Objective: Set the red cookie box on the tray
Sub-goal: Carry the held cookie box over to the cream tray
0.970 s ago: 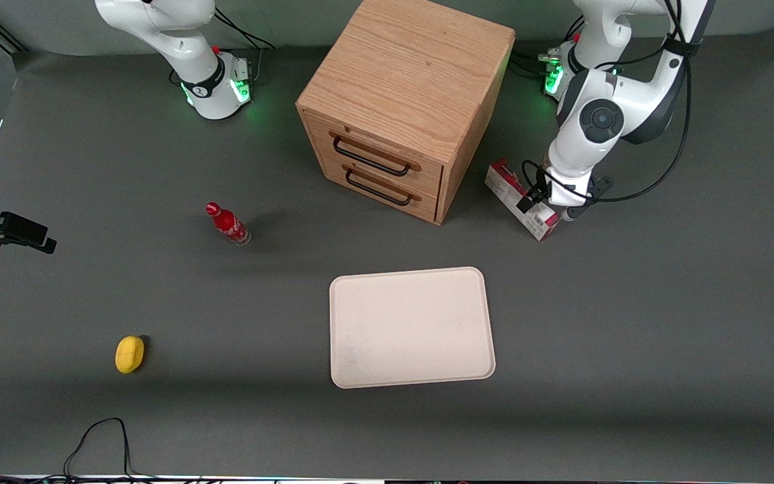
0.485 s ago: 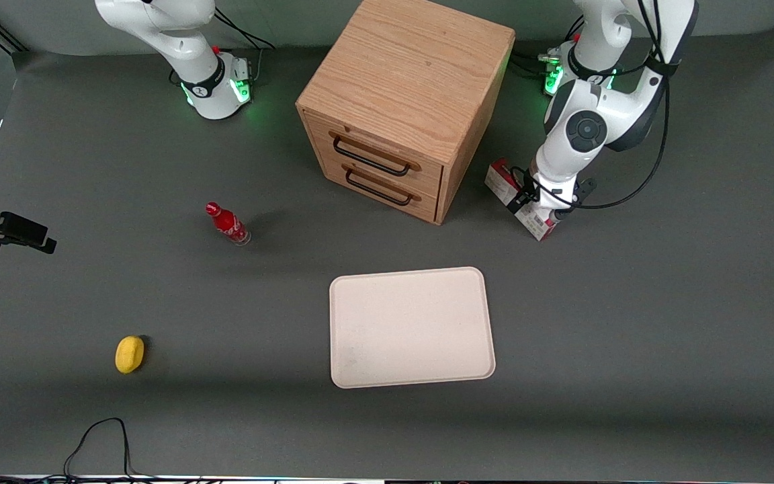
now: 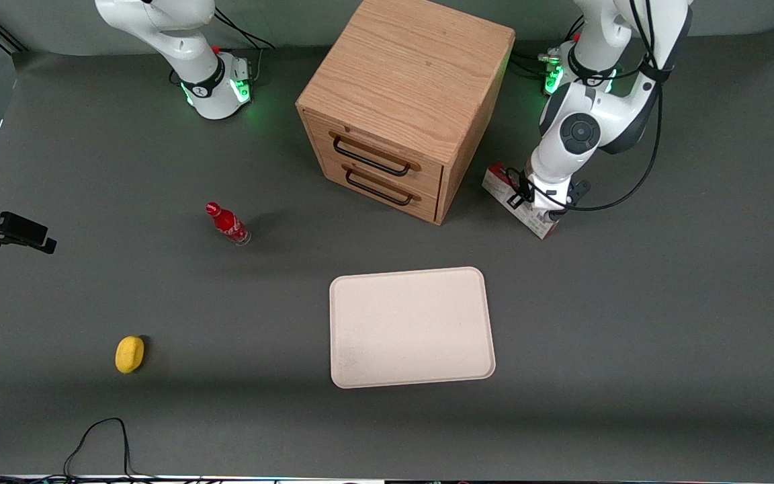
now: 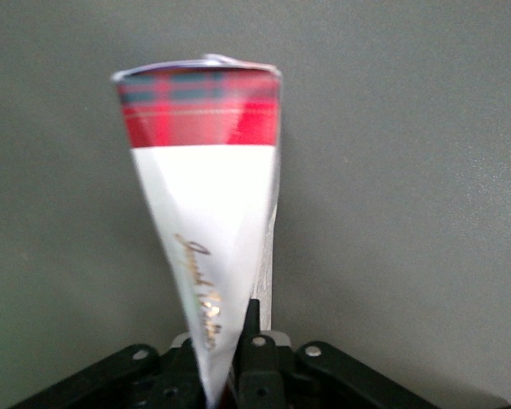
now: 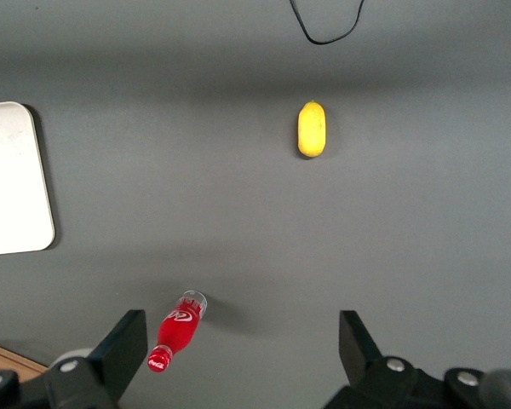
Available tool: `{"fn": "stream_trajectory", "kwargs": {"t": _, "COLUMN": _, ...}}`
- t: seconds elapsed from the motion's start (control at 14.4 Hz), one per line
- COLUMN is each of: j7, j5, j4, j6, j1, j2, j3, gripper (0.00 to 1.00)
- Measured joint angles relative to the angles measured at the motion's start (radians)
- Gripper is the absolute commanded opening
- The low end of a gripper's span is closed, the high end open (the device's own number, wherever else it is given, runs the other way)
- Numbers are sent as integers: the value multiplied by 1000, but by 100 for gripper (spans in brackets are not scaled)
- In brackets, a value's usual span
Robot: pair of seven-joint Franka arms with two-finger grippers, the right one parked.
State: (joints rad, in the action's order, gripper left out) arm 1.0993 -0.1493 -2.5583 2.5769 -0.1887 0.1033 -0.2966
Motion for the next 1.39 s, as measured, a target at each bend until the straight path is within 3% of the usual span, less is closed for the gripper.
{"fn": "stream_trajectory", "kwargs": {"t": 0.35, "j7": -131, "j5": 8, "j4": 163, "j6": -227, "j1": 1, "j2": -35, "j3": 7, "gripper": 0}}
{"fn": "stream_trajectory", "kwargs": {"t": 0.83, "j7": -512, "j5": 108, "j4": 590, "j6": -551, "j1": 4, "j2": -17, "j3": 81, "gripper": 0}}
{"fn": "stream_trajectory", "kwargs": {"t": 1.18, "j7": -608, "j5": 169, "j4": 1103, "j6": -844, "j1": -51, "j2": 244, "j3": 82, "gripper": 0}}
{"fn": "stream_trajectory", "kwargs": {"t": 1.39, "j7": -608, "j5": 186, "j4": 1363, "j6": -926, "j1": -113, "j2": 428, "j3": 82, "gripper": 0}}
